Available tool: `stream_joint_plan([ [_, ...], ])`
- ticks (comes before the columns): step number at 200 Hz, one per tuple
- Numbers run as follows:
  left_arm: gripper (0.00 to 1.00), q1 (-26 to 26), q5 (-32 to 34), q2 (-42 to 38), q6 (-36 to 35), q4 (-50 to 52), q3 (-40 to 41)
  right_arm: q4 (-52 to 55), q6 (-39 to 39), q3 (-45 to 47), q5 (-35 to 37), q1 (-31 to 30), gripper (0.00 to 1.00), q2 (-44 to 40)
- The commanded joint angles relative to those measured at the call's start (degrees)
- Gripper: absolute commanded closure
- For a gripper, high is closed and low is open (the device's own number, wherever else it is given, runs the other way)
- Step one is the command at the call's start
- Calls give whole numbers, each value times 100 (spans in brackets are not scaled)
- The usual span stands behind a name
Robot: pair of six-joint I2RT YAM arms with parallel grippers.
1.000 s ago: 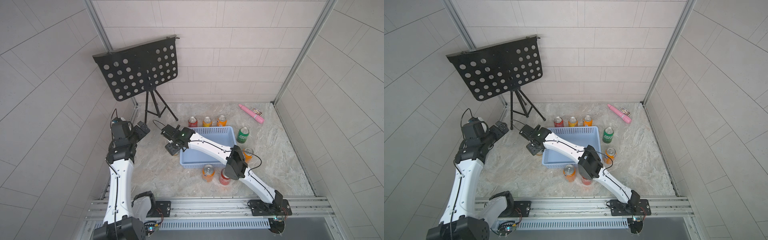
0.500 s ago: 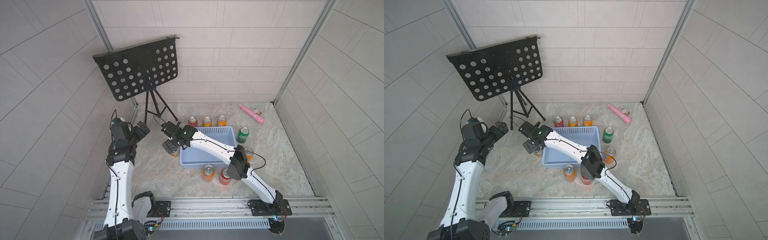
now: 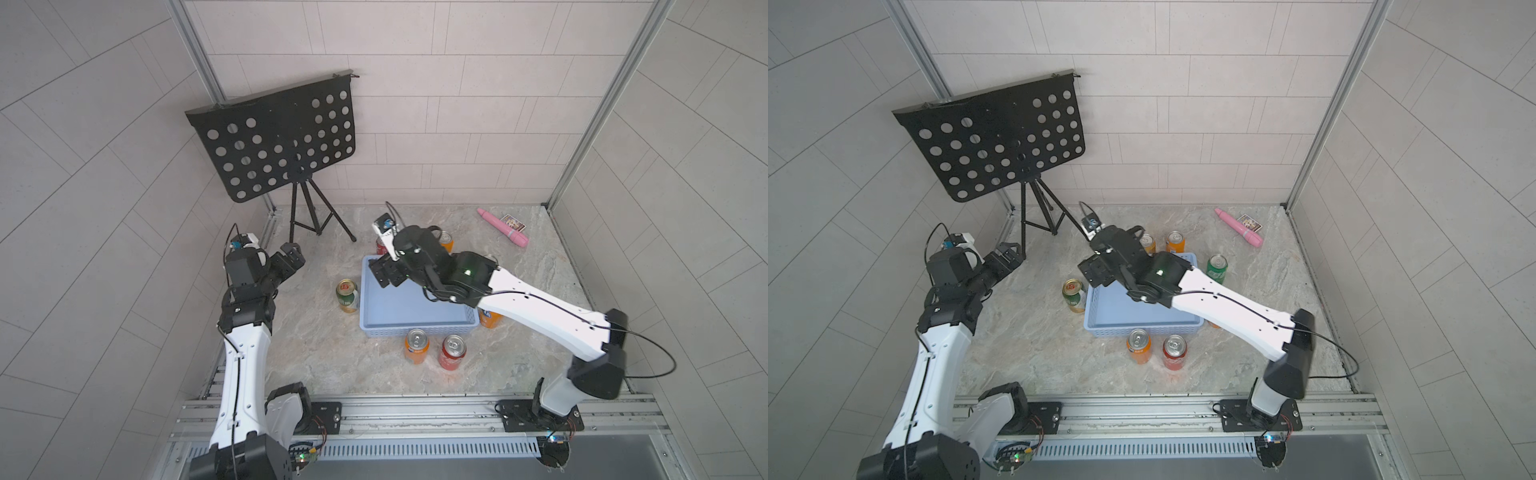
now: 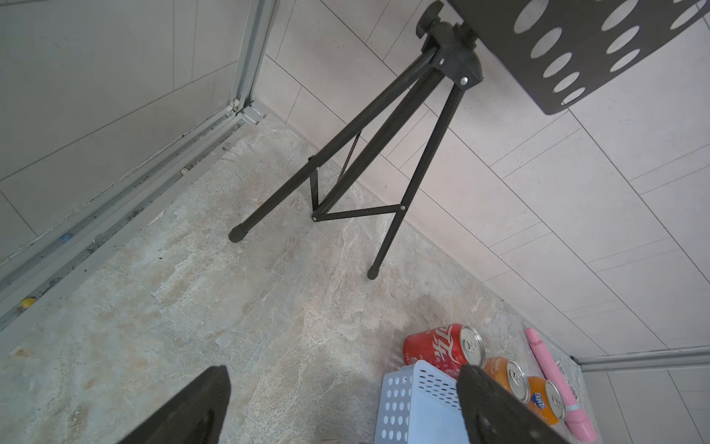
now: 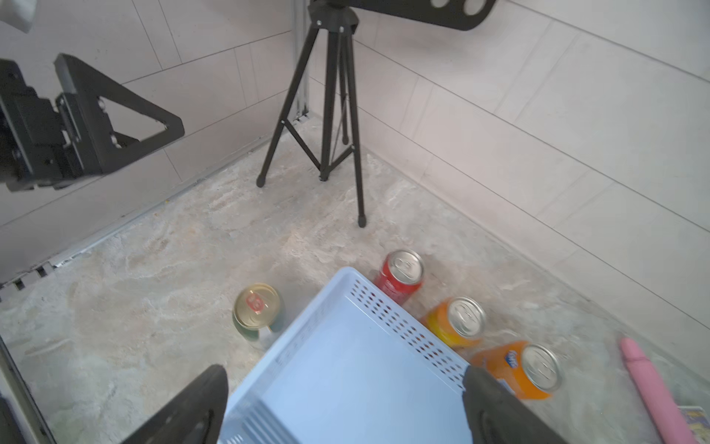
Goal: Take out the drinks from the basket
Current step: Reset both arms
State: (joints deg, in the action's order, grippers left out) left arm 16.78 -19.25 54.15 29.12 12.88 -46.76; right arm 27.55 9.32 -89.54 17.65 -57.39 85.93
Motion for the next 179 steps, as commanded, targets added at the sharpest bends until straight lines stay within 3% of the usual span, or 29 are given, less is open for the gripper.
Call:
stream_joint_plan([
  [1,0,-147,273,5,-132,-511,333,-1413,-403,1648,1030,125,0,-1278],
  [18,0,-474,1193,-260,-217,-793,784,-1603,-434,2696,1671,353,0,-2358],
  [51,0,-1650,3471,-767,-775,-1298,1575,-1625,-334,4230,2625,1218,0,-3966],
  [65,0,-1783,4024,-690,-873,-1721,1914,-1626,9,4665,3114,1740,0,-4364],
  [79,0,-1779,4402,-597,-912,-2198,2207,-1685,116,5037,3138,2326,0,-4624],
  [119,0,-1784,4673,-476,-1219,-3410,2925,-2513,447,6188,3123,3582,0,-4764],
  [149,0,-1782,4488,79,-1556,-3933,3172,-4651,-200,7336,3119,3811,0,-4426],
  [179,0,-1783,4173,853,-1852,-4530,3262,-5968,-644,7716,2961,4070,0,-3598],
])
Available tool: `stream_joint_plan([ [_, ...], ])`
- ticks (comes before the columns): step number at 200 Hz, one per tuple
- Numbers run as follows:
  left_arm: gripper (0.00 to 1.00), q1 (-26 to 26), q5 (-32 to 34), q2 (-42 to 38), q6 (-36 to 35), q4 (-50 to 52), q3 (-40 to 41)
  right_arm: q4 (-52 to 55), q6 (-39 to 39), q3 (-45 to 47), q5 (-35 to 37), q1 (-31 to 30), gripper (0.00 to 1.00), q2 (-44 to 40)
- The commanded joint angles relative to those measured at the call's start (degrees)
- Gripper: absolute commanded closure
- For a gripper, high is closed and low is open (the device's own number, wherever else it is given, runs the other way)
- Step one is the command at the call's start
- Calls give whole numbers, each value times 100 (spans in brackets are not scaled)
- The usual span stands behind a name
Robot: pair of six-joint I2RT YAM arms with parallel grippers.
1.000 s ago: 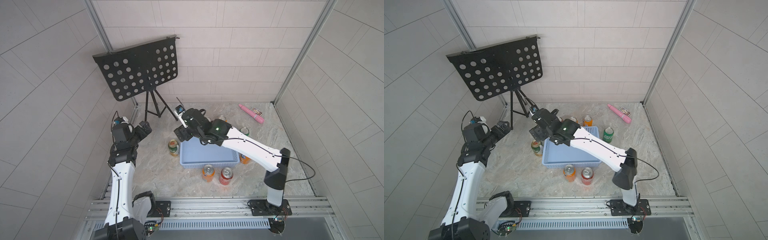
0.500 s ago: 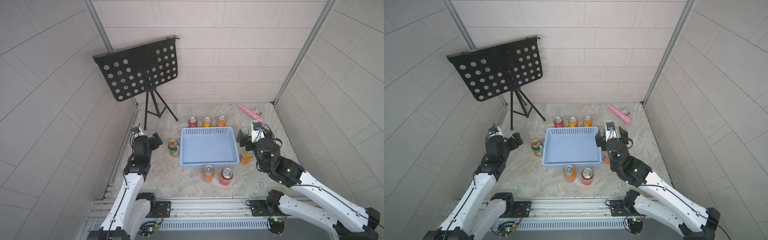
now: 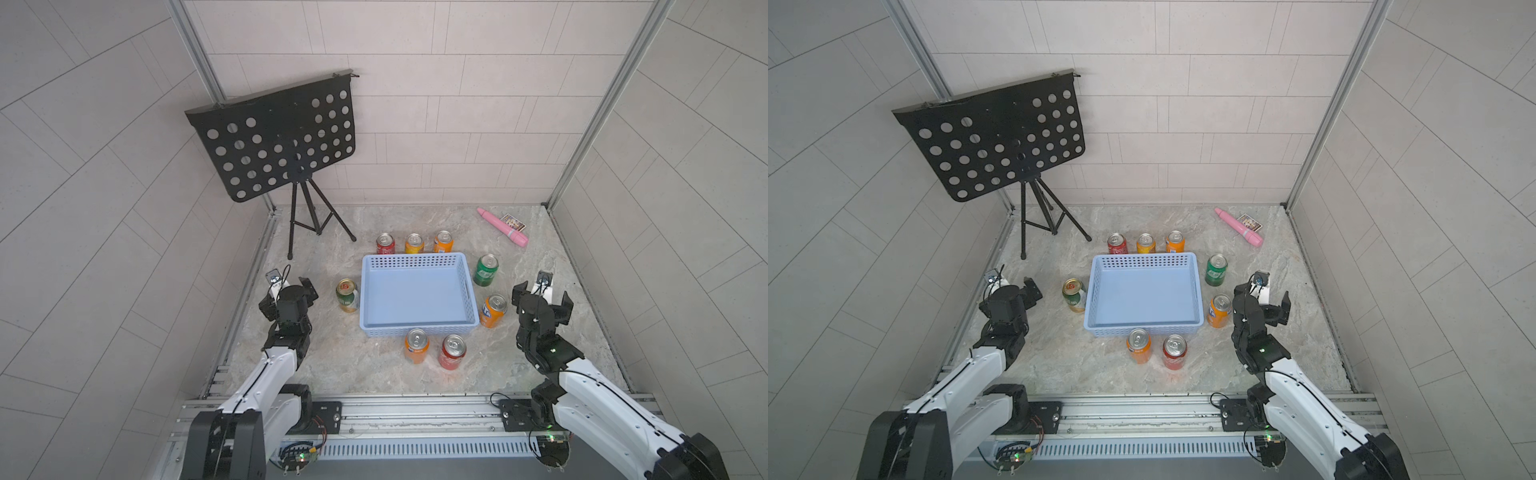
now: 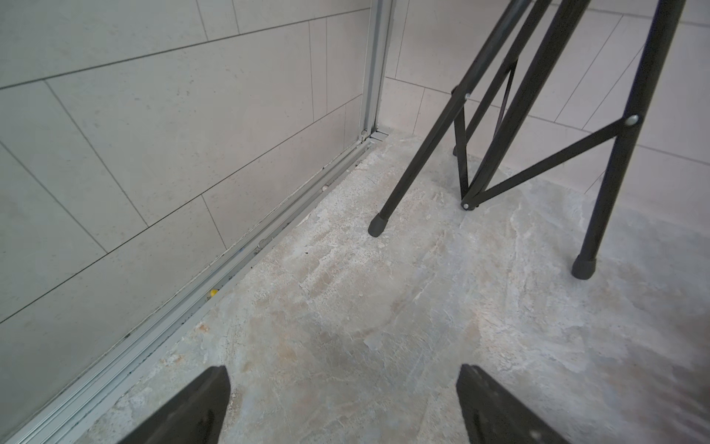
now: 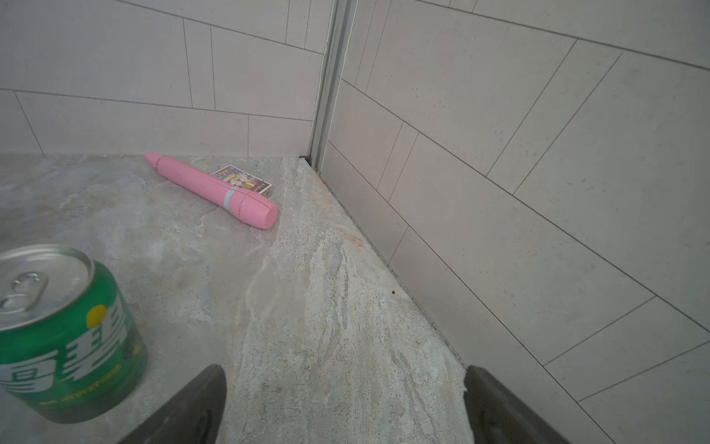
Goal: Take out the drinks from the basket
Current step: Reset both arms
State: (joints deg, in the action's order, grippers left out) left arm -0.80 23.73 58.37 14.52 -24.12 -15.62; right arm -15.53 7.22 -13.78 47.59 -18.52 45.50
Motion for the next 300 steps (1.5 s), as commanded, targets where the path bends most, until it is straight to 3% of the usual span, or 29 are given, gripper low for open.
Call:
stream_joint_plan([
  [1,0,-21,-106,448,-386,-852,151,-1706,-446,148,-50,192,0,475],
  [53,0,-17,-439,681,-695,-897,2,-3204,-194,418,-856,950,0,1719],
  [80,0,-11,-505,881,-760,-841,-91,-3449,74,323,-1593,1264,0,2261],
  [124,0,-3,-385,886,-742,-893,-91,-4864,-37,352,-1851,1334,0,3395],
  [152,0,77,-567,1306,-782,-1486,-91,-5941,-267,337,-2231,1343,0,4251],
  [176,0,82,-726,1552,-787,-1524,-365,-5777,-228,312,-2528,1397,0,4231],
  [192,0,120,-701,1910,-657,-2155,-235,-5600,-60,287,-2838,1593,0,4355],
  [209,0,120,-857,2388,-679,-2614,-249,-6140,160,301,-2999,1858,0,4693],
  [251,0,116,-1450,2895,-966,-2206,-743,-5575,208,127,-3133,1905,0,4516],
  [265,0,82,-1432,2860,-998,-2085,-780,-4959,218,-75,-3180,1905,0,4360],
  [300,0,71,-1393,2874,-1013,-2058,-809,-4685,111,-239,-3308,1888,0,4376],
])
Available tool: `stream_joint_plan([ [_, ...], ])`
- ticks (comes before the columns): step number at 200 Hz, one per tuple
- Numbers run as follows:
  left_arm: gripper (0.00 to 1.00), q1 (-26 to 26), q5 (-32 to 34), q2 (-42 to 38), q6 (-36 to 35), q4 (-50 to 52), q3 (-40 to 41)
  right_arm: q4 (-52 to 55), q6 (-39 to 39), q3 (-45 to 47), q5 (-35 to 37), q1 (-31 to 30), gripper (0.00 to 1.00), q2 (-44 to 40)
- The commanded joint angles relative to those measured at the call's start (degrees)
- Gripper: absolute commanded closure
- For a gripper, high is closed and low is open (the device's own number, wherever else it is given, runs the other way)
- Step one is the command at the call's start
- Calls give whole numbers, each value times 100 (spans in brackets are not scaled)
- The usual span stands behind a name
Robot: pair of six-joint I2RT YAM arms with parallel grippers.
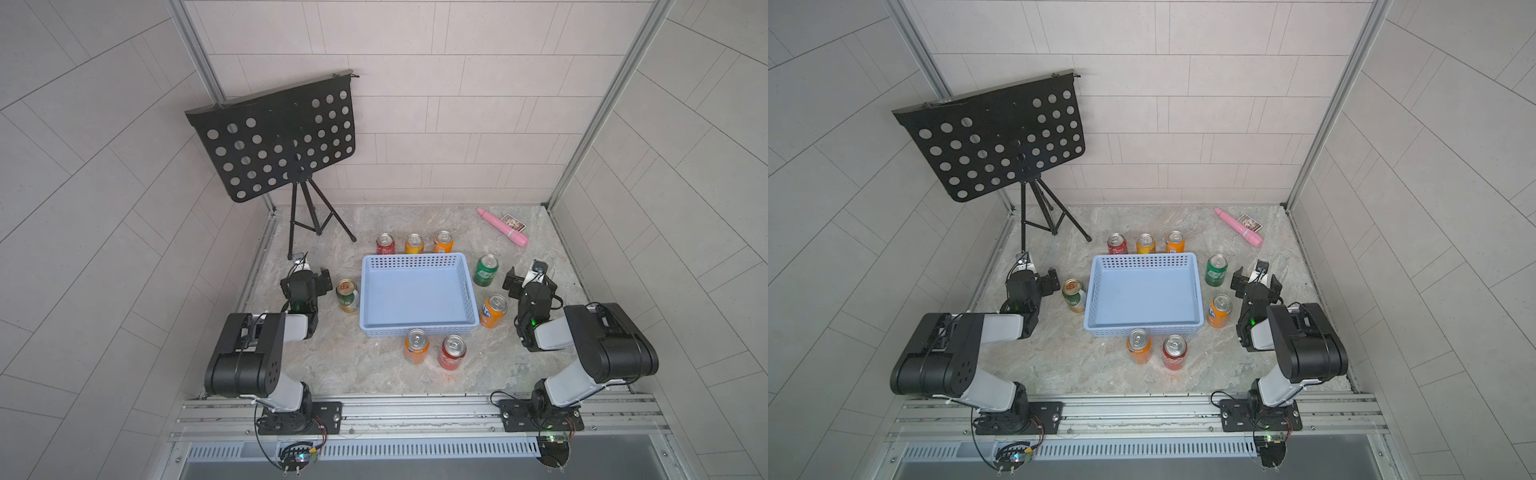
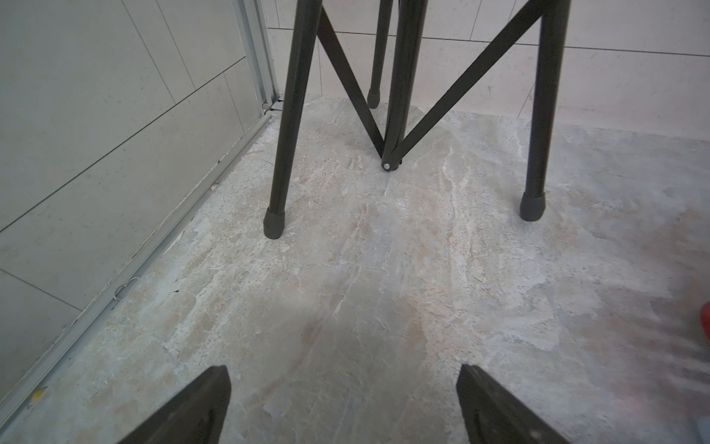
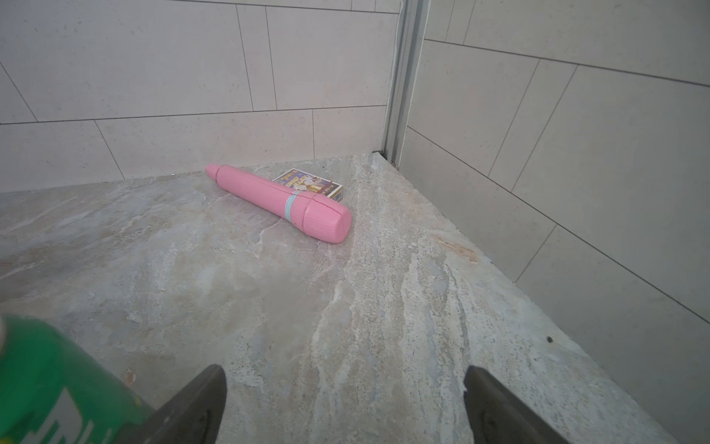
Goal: Take out the drinks from the basket
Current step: Reset both arms
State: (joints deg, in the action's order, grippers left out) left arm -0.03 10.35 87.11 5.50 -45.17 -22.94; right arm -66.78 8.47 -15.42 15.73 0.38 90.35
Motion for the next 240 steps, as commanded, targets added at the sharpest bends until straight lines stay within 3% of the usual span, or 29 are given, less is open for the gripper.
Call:
stream_joint_plan([
  [1,0,-5,-44,4,-106,45,-78,435,-13,-71,-117,-3,0,-107],
  [95,0,-110,112,17,-175,144,-138,305,-38,-47,-149,-3,0,-70],
  [151,0,-199,224,50,-268,245,-210,1144,-155,-445,-446,-12,0,-113],
  [240,0,-216,242,51,-276,251,-211,1099,-182,-451,-509,-12,0,-97],
])
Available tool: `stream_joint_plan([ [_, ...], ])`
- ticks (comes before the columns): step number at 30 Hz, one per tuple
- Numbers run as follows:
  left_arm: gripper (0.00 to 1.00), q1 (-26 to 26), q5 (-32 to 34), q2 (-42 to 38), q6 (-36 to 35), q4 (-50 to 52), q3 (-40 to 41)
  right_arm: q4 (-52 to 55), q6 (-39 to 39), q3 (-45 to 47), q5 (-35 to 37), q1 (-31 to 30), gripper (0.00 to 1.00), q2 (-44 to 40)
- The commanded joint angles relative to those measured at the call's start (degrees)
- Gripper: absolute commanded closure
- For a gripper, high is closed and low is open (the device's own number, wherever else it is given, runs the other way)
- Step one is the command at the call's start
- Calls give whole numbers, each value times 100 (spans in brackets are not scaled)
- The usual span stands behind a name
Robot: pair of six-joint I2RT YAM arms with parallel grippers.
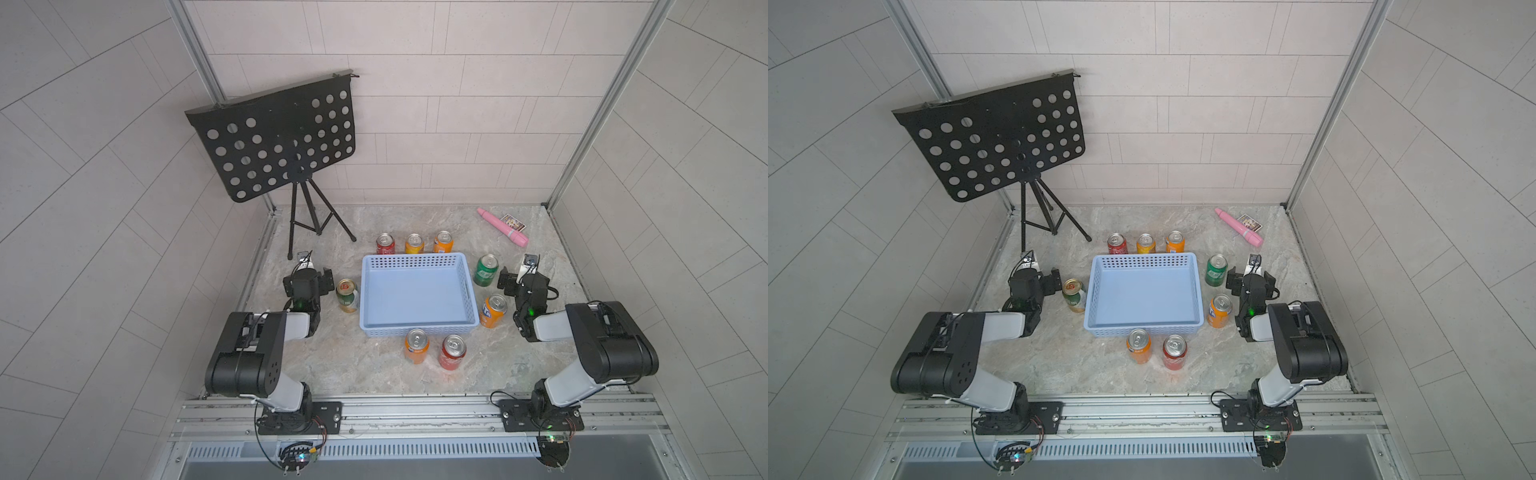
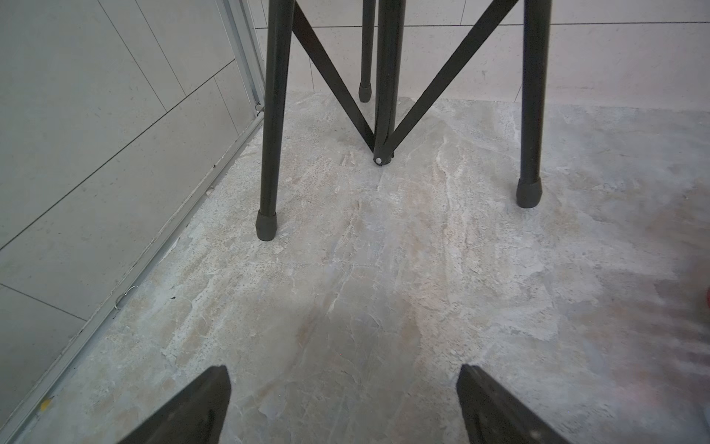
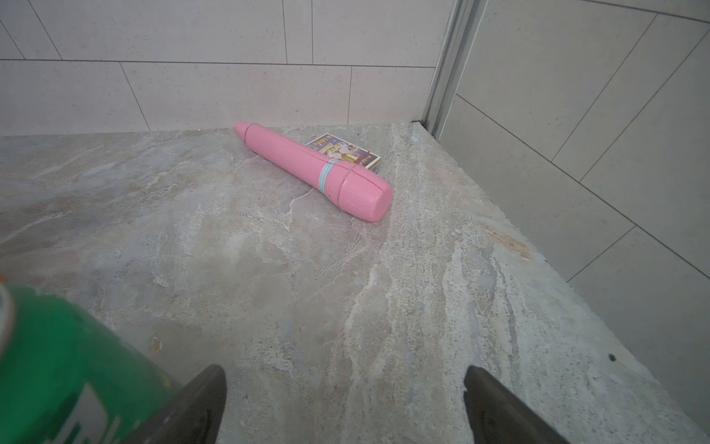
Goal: Take out the drinks from the basket
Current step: Reset both arms
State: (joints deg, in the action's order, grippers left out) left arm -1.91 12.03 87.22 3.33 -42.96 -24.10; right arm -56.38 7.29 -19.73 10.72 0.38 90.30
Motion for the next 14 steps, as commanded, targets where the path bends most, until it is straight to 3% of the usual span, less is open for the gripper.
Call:
stream_joint_plan([
  [1,0,-28,77,40,-60,32,-95,58,-63,-17,-8,-12,0,-92],
  [14,0,-27,90,37,-51,42,-104,63,-65,-21,-3,-12,0,-92],
])
